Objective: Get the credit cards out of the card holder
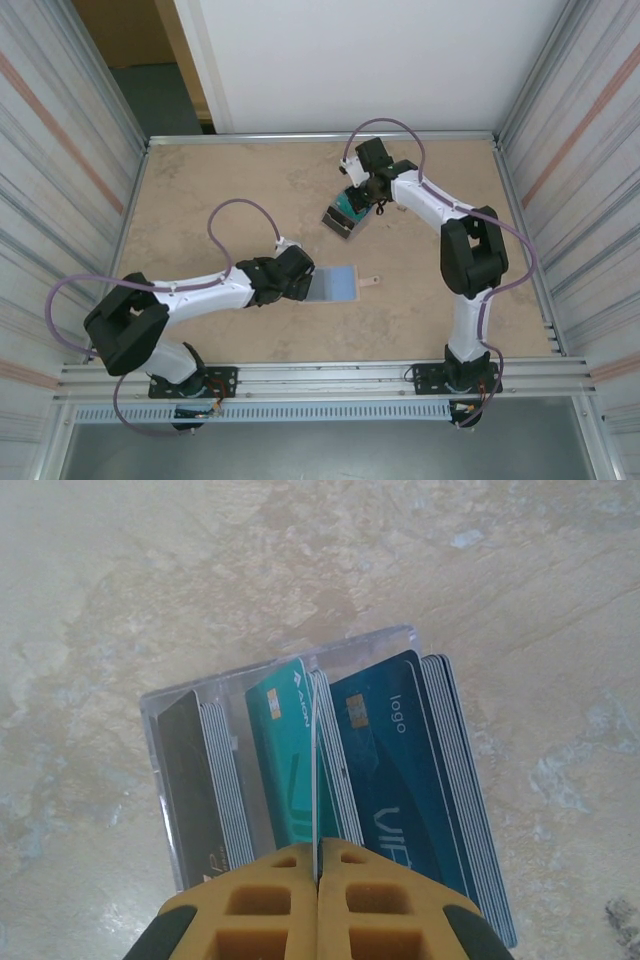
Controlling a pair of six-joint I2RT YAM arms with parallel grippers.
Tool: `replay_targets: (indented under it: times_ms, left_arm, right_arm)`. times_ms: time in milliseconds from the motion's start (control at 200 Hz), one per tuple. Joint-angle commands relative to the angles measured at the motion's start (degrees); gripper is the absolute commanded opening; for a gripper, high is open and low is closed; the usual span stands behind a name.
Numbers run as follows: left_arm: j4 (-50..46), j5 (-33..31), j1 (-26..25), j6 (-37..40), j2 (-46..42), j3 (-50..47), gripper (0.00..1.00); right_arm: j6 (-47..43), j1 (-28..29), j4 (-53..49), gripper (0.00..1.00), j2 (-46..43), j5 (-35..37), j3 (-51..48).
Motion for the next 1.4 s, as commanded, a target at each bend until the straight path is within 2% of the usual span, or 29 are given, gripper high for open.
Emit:
replay_targets:
  times_ms: [0,231,546,787,1017,1188,1288,1393]
  left_arm:
    - [-0.88,-1.51,0.65,-0.84,-2.3,-0.77,0.99]
    - [-0.93,-1.47,0.92,-0.66,-2.41,-0.79,0.99]
    - [-0.8,-1.36,1.06,-0.71,-2.42,-0.69,0.99]
    - [-0.8,-1.4,1.06,-0.7,-2.48,-0.7,0.99]
    - [-0.54,-1.83,1.32,-1.46,-3.6,-1.06,0.99]
    - [-0.01,-1.89,2.45,-3.19,-6.44,-2.51,0.99]
    - [0.89,-0.6,4.33,-4.63,-9.22,-4.17,0.99]
    - [3.3,3.67,8.03,-7.22,-13.23,-7.44,0.99]
  right_arm:
    - [-1.63,0.0,-1.87,0.0,1.51,-0.75,1.81]
    - [-2.16,0.26,-3.18,0.02,3.31,-0.99,2.38]
    - [-1.95,1.13,-3.73,0.21,2.66,1.18,3.12]
    - [-0.08,1.4,-2.78,0.2,-0.33,2.77,2.05]
    - [8.76,1.48,-1.61,0.2,-7.03,5.54,-2.46]
    - [17.41,2.76,-0.38,0.23,-14.47,5.85,-10.73]
    - [21.63,4.97,-0.12,0.26,-18.78,7.55,-15.65]
    - [26.81,7.68,0.25,0.27,-22.89,8.6,-21.39]
